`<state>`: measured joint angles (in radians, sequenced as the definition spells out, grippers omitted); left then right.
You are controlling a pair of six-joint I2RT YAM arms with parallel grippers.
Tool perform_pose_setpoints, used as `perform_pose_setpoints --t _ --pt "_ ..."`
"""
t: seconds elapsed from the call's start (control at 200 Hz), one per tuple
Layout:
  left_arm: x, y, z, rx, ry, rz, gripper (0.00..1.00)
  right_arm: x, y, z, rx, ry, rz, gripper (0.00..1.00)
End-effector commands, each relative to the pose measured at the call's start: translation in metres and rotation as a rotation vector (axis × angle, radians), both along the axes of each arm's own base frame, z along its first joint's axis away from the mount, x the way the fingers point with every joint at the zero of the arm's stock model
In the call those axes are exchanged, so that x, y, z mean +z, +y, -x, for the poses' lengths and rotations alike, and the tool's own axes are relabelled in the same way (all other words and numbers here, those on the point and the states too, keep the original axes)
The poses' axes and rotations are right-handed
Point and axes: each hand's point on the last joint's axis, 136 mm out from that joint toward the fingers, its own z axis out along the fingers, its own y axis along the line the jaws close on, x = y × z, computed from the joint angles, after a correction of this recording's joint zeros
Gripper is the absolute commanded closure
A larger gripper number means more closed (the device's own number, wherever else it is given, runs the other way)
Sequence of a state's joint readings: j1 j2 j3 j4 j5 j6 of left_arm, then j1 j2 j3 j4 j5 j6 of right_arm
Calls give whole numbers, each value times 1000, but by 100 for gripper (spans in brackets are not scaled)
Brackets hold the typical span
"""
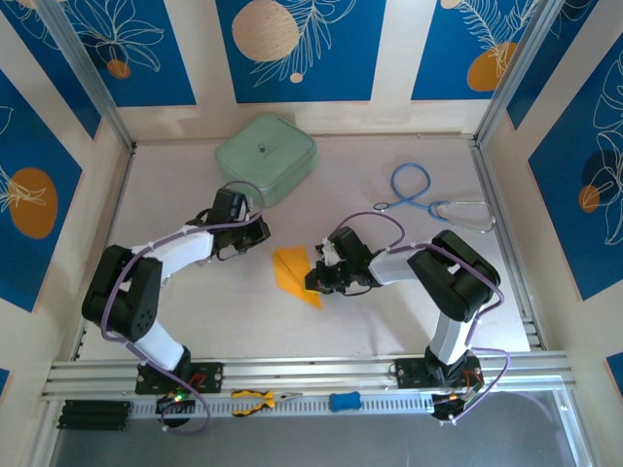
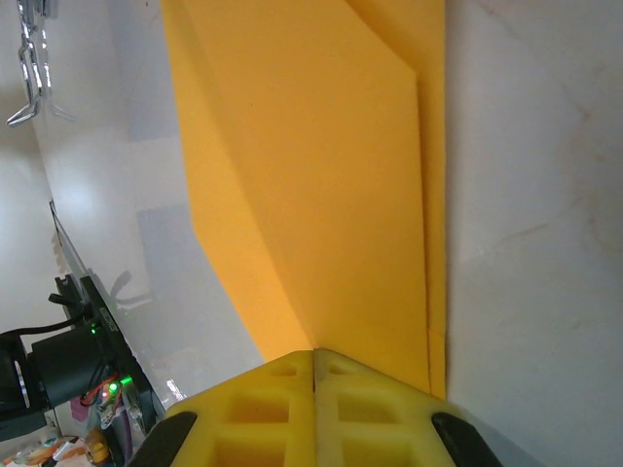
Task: Fold a paper plane with a square sheet of paper (pick it up from the middle)
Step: Fourth fold the wing at the center of the table.
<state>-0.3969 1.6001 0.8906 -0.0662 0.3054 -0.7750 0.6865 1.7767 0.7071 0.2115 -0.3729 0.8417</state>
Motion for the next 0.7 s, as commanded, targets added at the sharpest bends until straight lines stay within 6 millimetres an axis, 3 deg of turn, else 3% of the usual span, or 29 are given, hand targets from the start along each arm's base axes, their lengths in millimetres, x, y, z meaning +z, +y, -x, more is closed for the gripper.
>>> perform_pose_setpoints --t 0.0,0.08,0.21,0.38,0.615,0.695 --pt "-5 -37 28 -157 16 65 100 -45 -36 33 -7 156 189 97" --pt "-14 -57 42 -219 40 85 100 -45 -35 33 -12 160 186 97" --pt "-36 -73 50 -267 87 104 100 -43 -34 32 -12 159 182 97" --pt "-67 -66 54 -253 154 55 100 -34 -30 28 -15 147 157 97" --pt "-94 -48 60 -220 206 36 100 21 -4 4 0 55 33 94" --pt "-95 -46 60 -222 209 35 100 29 3 -4 8 33 35 94"
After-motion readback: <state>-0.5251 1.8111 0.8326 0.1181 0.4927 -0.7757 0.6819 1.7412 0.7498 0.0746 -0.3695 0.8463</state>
